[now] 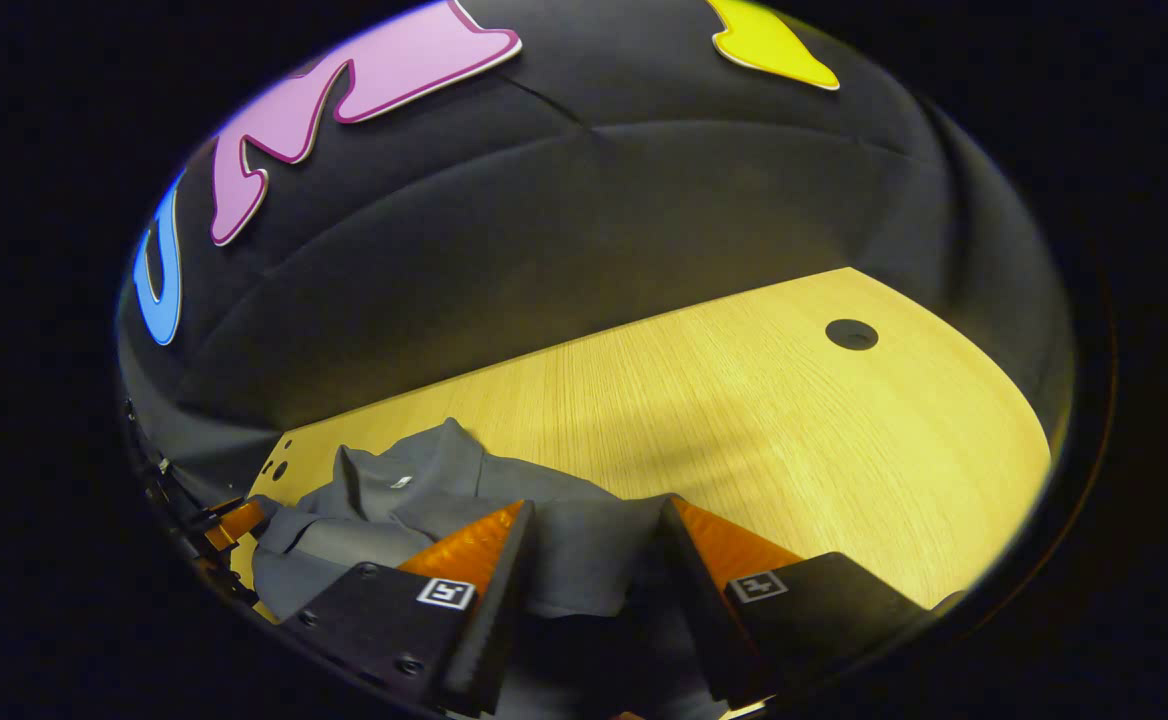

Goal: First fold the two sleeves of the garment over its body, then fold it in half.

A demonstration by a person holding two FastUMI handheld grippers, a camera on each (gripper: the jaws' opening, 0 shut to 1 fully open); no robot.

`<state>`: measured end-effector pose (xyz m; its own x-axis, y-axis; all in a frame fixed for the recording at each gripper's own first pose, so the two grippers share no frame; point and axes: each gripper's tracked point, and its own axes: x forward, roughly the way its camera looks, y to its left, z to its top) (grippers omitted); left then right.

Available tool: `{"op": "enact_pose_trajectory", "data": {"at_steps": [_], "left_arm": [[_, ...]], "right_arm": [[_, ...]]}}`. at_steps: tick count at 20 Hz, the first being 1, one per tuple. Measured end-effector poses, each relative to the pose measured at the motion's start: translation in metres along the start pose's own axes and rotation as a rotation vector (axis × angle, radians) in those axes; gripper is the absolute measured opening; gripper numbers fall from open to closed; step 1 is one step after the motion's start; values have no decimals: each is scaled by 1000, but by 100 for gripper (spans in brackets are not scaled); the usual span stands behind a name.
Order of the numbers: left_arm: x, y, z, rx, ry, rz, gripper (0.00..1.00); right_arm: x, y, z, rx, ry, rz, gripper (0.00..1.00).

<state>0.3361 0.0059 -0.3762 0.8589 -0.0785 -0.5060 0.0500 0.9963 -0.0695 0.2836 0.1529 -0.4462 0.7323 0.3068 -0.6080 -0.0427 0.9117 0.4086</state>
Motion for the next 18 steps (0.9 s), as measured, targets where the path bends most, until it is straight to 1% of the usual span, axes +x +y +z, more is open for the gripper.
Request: {"op": "enact_pose_trajectory", "data": {"at_steps": [1, 2, 5, 7, 8, 9, 12, 13, 14, 18], "left_arm": [[-4, -5, 1, -5, -1, -15, 86], [-8, -11, 3, -7, -3, -32, 89], [-24, -22, 8, 17, -10, -71, 94], [-37, -28, 16, 25, -17, -81, 96], [-46, -31, 22, 26, -24, -87, 96], [-54, -34, 27, 24, -35, -96, 96], [-87, -41, 47, 16, -74, -113, 96], [-99, -42, 52, 18, -86, -116, 92], [-110, -44, 57, 20, -96, -119, 96], [-154, -49, 68, 11, -124, -129, 96]], "right_arm": [[-4, 1, 2, -8, 0, 0, 86], [-9, 2, 2, -17, 1, 0, 88], [-28, 11, 11, -23, -8, 18, 89], [-46, 20, 23, -25, -36, 33, 91], [-55, 25, 29, -25, -51, 41, 78], [-65, 30, 34, -28, -63, 48, 91], [-97, 42, 44, -50, -88, 69, 91], [-107, 46, 45, -57, -92, 76, 90], [-118, 49, 47, -65, -96, 81, 90], [-162, 63, 52, -72, -111, 121, 90]]}}
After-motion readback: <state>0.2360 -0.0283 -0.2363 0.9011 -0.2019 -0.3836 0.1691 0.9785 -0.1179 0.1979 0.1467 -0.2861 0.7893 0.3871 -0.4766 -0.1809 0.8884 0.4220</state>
